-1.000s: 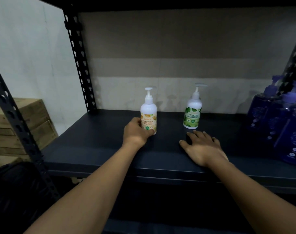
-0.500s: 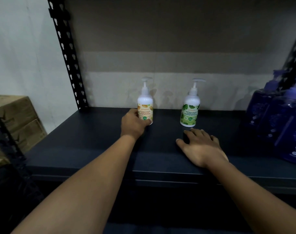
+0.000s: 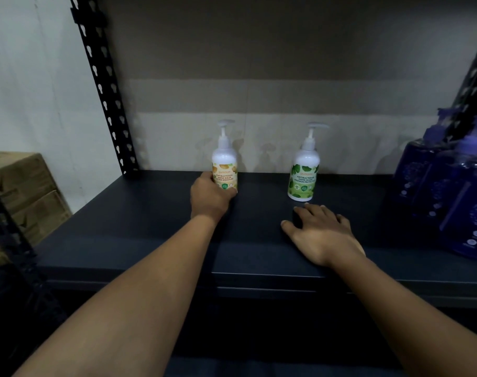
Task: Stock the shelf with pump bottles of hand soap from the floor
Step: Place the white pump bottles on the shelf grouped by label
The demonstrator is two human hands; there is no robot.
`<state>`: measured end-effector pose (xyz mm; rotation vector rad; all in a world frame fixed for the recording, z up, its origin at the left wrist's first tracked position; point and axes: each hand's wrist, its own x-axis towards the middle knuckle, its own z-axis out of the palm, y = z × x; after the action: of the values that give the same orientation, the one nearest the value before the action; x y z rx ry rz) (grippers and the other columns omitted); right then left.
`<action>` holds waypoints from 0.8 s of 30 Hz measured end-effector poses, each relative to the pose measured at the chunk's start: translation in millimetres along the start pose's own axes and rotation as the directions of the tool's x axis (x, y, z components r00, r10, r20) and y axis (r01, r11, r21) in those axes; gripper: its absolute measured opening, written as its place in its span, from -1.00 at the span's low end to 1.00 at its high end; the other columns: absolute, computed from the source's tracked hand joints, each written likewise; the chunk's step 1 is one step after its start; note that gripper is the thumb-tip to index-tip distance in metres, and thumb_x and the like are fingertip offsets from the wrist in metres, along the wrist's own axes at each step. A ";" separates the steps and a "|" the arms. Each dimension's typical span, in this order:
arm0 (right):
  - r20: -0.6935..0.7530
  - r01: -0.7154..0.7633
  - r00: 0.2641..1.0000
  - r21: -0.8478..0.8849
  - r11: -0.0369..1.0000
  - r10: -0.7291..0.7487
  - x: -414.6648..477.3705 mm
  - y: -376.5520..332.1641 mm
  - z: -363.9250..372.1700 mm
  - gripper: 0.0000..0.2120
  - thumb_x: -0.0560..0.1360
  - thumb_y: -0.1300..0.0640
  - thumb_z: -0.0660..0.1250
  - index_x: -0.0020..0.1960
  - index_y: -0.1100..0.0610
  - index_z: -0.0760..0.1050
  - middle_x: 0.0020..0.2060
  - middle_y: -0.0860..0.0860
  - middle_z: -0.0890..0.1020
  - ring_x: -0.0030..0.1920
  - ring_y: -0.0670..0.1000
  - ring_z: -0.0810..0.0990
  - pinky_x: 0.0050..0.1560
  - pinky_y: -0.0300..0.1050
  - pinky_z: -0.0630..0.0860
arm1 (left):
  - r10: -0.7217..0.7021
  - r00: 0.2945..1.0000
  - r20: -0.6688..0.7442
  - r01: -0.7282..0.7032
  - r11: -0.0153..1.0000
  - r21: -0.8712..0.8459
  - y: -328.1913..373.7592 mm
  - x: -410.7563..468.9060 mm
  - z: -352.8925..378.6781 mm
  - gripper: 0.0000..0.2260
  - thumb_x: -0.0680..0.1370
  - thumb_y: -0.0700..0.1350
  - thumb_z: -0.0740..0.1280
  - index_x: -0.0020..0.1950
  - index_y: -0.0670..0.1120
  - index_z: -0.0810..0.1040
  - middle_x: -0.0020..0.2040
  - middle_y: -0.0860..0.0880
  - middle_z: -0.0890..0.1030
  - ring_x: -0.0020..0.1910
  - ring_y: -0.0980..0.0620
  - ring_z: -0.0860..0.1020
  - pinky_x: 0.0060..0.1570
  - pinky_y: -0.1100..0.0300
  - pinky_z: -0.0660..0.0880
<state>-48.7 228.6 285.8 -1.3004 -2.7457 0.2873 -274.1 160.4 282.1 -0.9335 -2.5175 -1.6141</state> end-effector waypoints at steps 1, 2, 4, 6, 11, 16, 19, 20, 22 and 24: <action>-0.002 0.000 1.000 -0.002 1.000 0.000 0.2 0.1 0.3 -0.36 0.60 -0.32 -0.06 0.60 -0.06 0.14 0.62 -0.03 0.11 0.61 0.09 0.01 0.54 0.15 -0.02 | -0.001 1.000 -0.004 0.001 1.000 0.003 -0.3 -0.2 -0.2 -0.56 0.38 -0.11 0.60 0.19 -0.20 0.58 0.15 -0.14 0.67 0.13 -0.10 0.63 -0.08 0.21 0.44; -0.003 0.001 1.000 -0.001 1.000 -0.001 0.3 0.1 0.5 -0.35 0.60 -0.32 -0.06 0.60 -0.06 0.14 0.62 -0.03 0.11 0.61 0.09 0.01 0.54 0.15 -0.02 | -0.002 1.000 -0.007 0.002 1.000 0.006 -0.2 -0.2 -0.3 -0.55 0.38 -0.11 0.59 0.19 -0.20 0.58 0.14 -0.14 0.67 0.13 -0.10 0.63 -0.08 0.21 0.44; -0.009 0.001 1.000 0.004 1.000 -0.001 0.4 0.4 1.1 -0.35 0.60 -0.32 -0.06 0.60 -0.06 0.14 0.62 -0.03 0.11 0.61 0.09 0.01 0.54 0.15 -0.02 | -0.003 1.000 -0.012 0.004 1.000 0.012 -0.1 -0.3 -0.7 -0.55 0.38 -0.12 0.59 0.21 -0.20 0.57 0.15 -0.15 0.66 0.13 -0.10 0.63 -0.09 0.21 0.43; -0.014 0.002 1.000 0.005 1.000 -0.002 0.8 0.9 1.3 -0.36 0.60 -0.32 -0.06 0.60 -0.06 0.15 0.62 -0.03 0.12 0.61 0.09 0.01 0.54 0.15 -0.02 | -0.007 1.000 -0.014 0.007 1.000 0.021 -0.2 0.0 -0.6 -0.54 0.39 -0.11 0.58 0.23 -0.21 0.56 0.16 -0.16 0.65 0.15 -0.10 0.62 -0.08 0.21 0.42; -0.003 0.005 1.000 0.014 1.000 -0.005 1.7 0.6 1.2 -0.36 0.60 -0.32 -0.06 0.60 -0.06 0.14 0.62 -0.03 0.11 0.61 0.08 0.01 0.55 0.15 -0.03 | -0.012 1.000 0.004 0.011 0.999 0.046 0.1 -0.4 -2.6 -0.55 0.41 -0.09 0.57 0.24 -0.21 0.58 0.17 -0.14 0.66 0.16 -0.09 0.62 -0.07 0.22 0.43; -0.041 0.004 0.999 0.052 0.999 -0.002 -0.8 1.2 0.1 -0.37 0.59 -0.32 0.01 0.55 -0.05 0.25 0.58 -0.02 0.21 0.59 0.08 0.09 0.54 0.14 0.01 | -0.056 0.998 0.005 0.055 0.998 0.043 5.7 -14.5 -9.9 -0.49 0.39 -0.04 0.59 0.23 -0.22 0.55 0.18 -0.16 0.63 0.17 -0.12 0.61 -0.10 0.21 0.41; -0.092 0.010 0.996 0.141 0.990 0.003 -4.6 3.3 -3.6 -0.42 0.55 -0.32 0.15 0.44 -0.03 0.44 0.45 -0.01 0.41 0.45 0.09 0.36 0.48 0.07 0.24 | -0.104 0.995 0.010 0.104 0.994 0.021 15.5 -35.8 -20.5 -0.39 0.43 -0.05 0.57 0.36 -0.26 0.45 0.32 -0.19 0.54 0.28 -0.12 0.53 -0.05 0.23 0.35; -0.107 0.014 0.994 0.202 0.979 0.008 -8.1 5.1 -5.1 -0.45 0.53 -0.31 0.20 0.39 -0.03 0.50 0.39 -0.01 0.48 0.38 0.09 0.44 0.41 0.04 0.34 | -0.110 0.994 0.018 0.110 0.994 0.009 19.5 -46.7 -25.2 -0.40 0.44 -0.06 0.56 0.38 -0.27 0.44 0.33 -0.18 0.53 0.26 -0.08 0.53 -0.07 0.27 0.33; -0.136 0.038 0.991 0.326 0.945 0.007 -19.3 7.8 -6.0 -0.49 0.50 -0.31 0.25 0.29 -0.03 0.58 0.30 -0.03 0.56 0.26 0.06 0.53 0.27 -0.01 0.46 | -0.105 0.994 0.034 0.106 0.994 -0.036 24.1 -70.6 -33.7 -0.44 0.46 -0.09 0.54 0.38 -0.26 0.46 0.31 -0.16 0.56 0.15 0.01 0.52 -0.14 0.38 0.29; -0.177 0.072 0.984 0.386 0.920 -0.003 -38.1 9.8 -5.9 -0.54 0.49 -0.28 0.28 0.24 -0.02 0.62 0.23 -0.04 0.59 0.21 0.02 0.55 0.16 -0.09 0.47 | -0.074 0.997 0.037 0.076 0.995 -0.063 27.9 -96.0 -43.6 -0.46 0.46 -0.06 0.54 0.37 -0.22 0.49 0.29 -0.13 0.59 0.15 0.03 0.54 -0.09 0.37 0.32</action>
<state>-16.2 206.0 289.6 -1.1061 -2.4003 0.6498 -194.8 86.8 295.4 -0.8904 -2.5671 -1.7243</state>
